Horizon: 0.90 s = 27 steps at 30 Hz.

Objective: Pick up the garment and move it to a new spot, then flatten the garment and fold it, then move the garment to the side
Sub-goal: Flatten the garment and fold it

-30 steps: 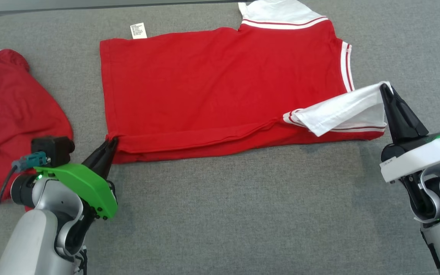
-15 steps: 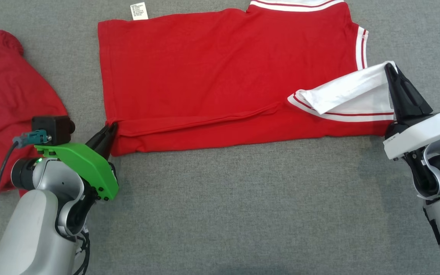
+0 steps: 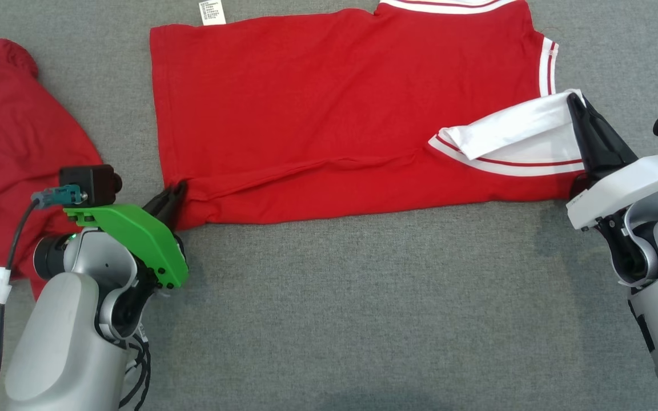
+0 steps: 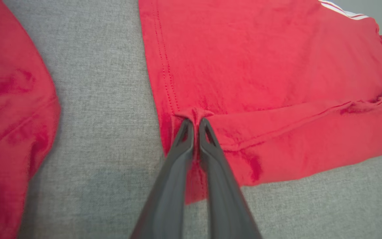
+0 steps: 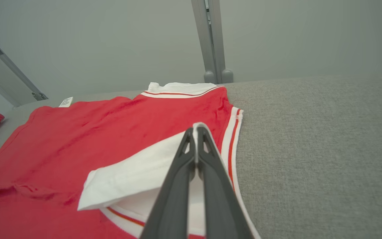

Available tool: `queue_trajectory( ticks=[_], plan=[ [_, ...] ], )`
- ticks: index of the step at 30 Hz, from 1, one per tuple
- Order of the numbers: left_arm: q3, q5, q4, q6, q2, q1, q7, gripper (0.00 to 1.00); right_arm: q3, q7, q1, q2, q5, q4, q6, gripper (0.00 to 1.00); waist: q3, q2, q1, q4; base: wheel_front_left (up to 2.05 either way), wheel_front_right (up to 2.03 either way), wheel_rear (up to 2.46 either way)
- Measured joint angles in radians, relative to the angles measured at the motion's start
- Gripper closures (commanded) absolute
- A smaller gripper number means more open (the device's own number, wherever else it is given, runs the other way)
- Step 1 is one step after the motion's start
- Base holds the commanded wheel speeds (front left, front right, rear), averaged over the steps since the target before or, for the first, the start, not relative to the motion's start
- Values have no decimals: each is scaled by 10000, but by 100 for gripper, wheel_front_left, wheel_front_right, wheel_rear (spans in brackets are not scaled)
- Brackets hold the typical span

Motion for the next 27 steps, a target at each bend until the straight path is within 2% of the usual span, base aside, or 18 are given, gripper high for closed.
queue_trajectory(
  ticks=[1, 9, 12, 16, 20, 27],
  plan=[
    [33, 0, 54, 6, 6, -43, -6, 0, -4, -56, -17, 12, -25, 71, 0, 0, 0, 0, 0, 0, 0, 0, 0],
    [222, 48, 343, 188, 15, -100, -437, 0, -151, -844, -309, 142, -272, 387, -33, 0, -80, 0, 0, -33, 0, 0, 0],
    [464, 96, 351, 332, 50, -100, -727, 0, -314, -1252, -398, 119, -468, 460, -196, 0, -186, 0, -1, -71, 0, 0, 0],
    [711, 96, 245, 456, -33, -95, -1106, 0, -366, -1287, -335, 128, -456, 545, -203, 0, -287, 0, -1, -128, 0, 0, 0],
    [719, -96, 67, 462, -290, 51, -1229, 0, -184, -1281, 178, 161, -454, 665, -194, 0, -335, 0, -1, -172, 0, 0, 0],
    [692, -282, -136, 456, -313, 869, -1218, 0, -123, -1285, 1151, 245, -447, 941, -207, 0, -276, 0, -1, -358, 0, 0, 0]
  ],
)
